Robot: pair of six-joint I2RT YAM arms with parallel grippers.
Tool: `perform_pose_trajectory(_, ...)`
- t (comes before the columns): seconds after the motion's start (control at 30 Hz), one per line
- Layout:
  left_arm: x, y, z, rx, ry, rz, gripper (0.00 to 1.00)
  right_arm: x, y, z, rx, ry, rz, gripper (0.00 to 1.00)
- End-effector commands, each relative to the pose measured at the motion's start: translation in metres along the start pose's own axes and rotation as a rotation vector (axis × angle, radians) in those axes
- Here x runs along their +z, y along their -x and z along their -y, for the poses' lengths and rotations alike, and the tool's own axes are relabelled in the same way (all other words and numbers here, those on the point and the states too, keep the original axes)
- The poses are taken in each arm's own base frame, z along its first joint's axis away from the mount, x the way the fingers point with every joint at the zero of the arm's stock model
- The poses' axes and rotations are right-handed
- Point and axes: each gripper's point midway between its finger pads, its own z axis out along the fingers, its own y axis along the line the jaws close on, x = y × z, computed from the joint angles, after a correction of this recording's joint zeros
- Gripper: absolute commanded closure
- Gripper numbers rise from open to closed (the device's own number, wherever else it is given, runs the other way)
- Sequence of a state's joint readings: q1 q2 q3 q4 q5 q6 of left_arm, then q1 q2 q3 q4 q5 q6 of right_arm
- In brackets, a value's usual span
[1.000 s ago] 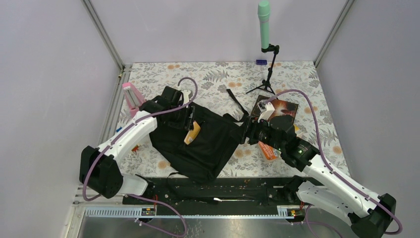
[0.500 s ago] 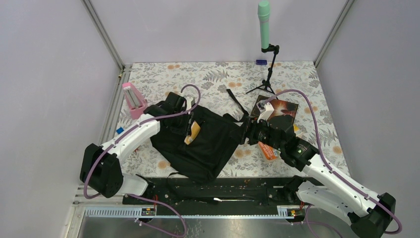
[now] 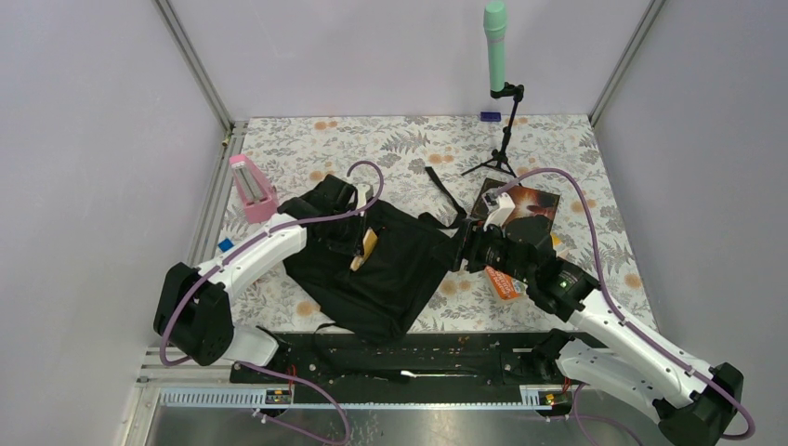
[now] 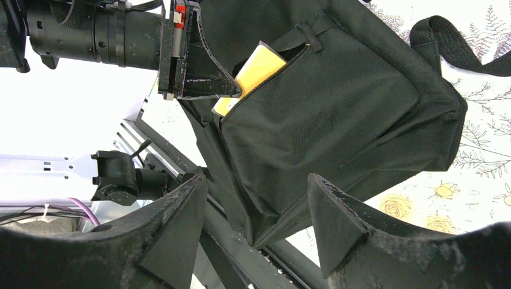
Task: Pack the student bag
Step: Place the stationery in the student bag.
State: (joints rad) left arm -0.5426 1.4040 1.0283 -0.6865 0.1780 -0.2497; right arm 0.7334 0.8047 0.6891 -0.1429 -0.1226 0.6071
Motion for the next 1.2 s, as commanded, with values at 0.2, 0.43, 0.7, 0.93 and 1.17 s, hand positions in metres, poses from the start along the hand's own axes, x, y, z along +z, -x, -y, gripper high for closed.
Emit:
perform_pose_trajectory(0.2, 0.024, -0.007, 0.018, -0.076, -0.094, -0.05, 1.0, -0.016, 0.018, -0.019, -0.032, 0.044, 0.054, 0.32)
perform_pose_trajectory(0.43, 0.041, -0.021, 0.011, -0.112, -0.064, -0.125, 1.0, -0.018, 0.02, -0.02, -0.032, 0.045, 0.061, 0.32)
perform_pose_trajectory(0.7, 0.037, -0.015, 0.034, -0.131, -0.184, -0.084, 1.0, -0.01, 0.014, -0.012, -0.038, 0.004, 0.04, 0.31)
perform_pose_trajectory(0.93, 0.053, -0.033, 0.046, -0.123, -0.209, -0.164, 1.0, -0.001, 0.009, -0.019, -0.062, -0.003, 0.01, 0.31)
perform_pose_trajectory(1.17, 0.051, -0.025, 0.055, -0.089, -0.185, -0.121, 0.9, 0.009, 0.004, -0.014, -0.092, -0.046, -0.006, 0.31)
